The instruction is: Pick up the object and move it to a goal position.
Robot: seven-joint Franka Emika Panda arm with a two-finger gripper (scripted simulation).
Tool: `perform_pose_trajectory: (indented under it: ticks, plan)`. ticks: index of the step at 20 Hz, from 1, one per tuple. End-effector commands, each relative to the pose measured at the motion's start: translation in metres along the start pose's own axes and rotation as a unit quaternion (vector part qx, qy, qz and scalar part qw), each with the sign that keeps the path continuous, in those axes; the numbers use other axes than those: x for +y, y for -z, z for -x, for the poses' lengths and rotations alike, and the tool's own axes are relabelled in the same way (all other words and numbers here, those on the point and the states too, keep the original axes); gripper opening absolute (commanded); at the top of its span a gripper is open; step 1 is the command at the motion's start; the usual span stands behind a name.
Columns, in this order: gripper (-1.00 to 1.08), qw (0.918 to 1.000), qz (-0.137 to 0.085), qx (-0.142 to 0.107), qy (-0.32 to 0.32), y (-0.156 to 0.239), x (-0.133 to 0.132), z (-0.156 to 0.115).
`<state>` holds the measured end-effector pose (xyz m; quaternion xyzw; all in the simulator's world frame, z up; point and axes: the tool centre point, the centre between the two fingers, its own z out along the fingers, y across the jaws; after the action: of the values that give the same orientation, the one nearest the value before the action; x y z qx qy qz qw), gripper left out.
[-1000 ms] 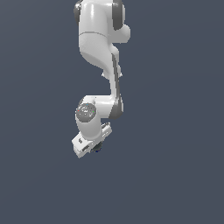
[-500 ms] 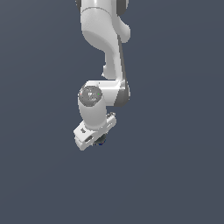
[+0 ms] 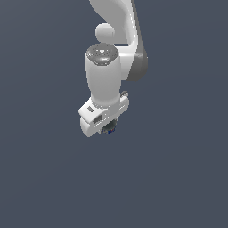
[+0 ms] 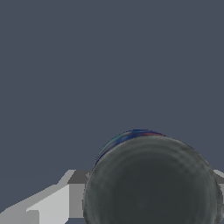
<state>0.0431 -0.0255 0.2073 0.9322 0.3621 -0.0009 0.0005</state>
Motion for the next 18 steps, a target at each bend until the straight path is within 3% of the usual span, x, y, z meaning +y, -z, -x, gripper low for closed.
perform_pose_trajectory:
  ticks: [1,12,18]
  plan:
    - [-1.0,1.0,0.0,0.0,0.0,0.03,-0.01,-0.004]
    - [-1.0,1.0,0.0,0.001,0.0,0.152,-0.048,-0.021]
    - [-1.0,1.0,0.0,0.001,0.0,0.196,-0.061,-0.028]
